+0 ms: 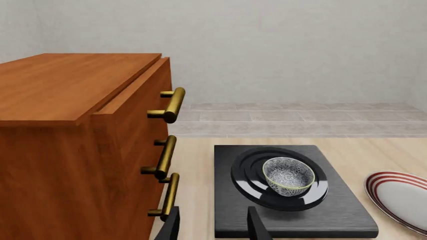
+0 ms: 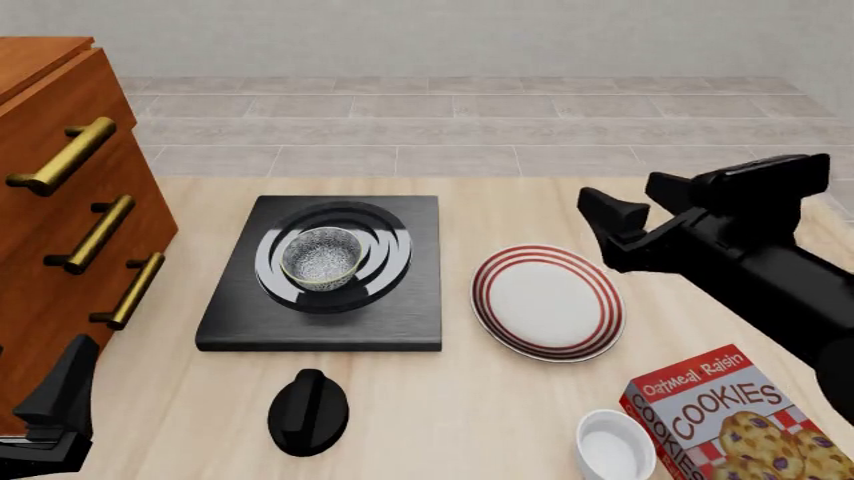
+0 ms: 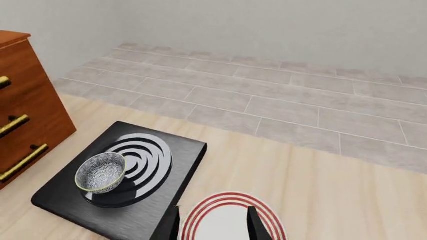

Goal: Pick the akita bowl on the stove and place it on the plate.

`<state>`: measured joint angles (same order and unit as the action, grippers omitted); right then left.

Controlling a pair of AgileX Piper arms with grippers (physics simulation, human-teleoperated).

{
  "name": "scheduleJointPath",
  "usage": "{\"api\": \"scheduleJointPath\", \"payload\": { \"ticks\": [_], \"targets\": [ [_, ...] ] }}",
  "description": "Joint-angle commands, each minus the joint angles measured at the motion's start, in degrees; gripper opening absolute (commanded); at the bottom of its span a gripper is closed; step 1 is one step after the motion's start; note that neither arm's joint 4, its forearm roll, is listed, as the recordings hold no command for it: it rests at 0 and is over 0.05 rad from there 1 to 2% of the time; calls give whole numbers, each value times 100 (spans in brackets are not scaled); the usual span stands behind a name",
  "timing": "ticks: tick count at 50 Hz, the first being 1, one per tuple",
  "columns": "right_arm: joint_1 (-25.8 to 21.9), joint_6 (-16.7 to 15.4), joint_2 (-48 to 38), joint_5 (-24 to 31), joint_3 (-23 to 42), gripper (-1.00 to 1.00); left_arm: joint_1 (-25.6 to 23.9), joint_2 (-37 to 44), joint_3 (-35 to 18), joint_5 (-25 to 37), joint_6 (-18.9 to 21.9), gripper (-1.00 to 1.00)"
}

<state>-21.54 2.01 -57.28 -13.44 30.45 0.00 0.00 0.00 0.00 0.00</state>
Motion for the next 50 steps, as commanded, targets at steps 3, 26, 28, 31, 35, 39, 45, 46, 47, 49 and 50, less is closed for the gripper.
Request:
{"api": "scheduleJointPath", "payload": {
  "ticks": [3,26,28,31,35,39,45,46,47,49,50],
  "targets": [
    [-476,61,-1412,-12,917,100,0,0,0,0,0,100],
    [-1020,285,-2749,402,2072,100,0,0,0,0,0,100],
    [-1115,305,-2915,381,2170,100,0,0,0,0,0,100],
    [-1174,406,-3030,464,2309,100,0,0,0,0,0,100],
    [-1160,624,-3248,603,2611,100,0,0,0,0,0,100],
    [-1192,619,-3379,652,2814,100,0,0,0,0,0,100],
    [-1399,647,-3711,740,3133,100,0,0,0,0,0,100],
    [-1439,671,-3777,740,3173,100,0,0,0,0,0,100],
    [-1439,672,-3778,740,3174,100,0,0,0,0,0,100],
    [-1471,749,-3880,734,3238,100,0,0,0,0,0,100],
    [-1479,738,-3937,728,3260,100,0,0,0,0,0,100]
  ]
}}
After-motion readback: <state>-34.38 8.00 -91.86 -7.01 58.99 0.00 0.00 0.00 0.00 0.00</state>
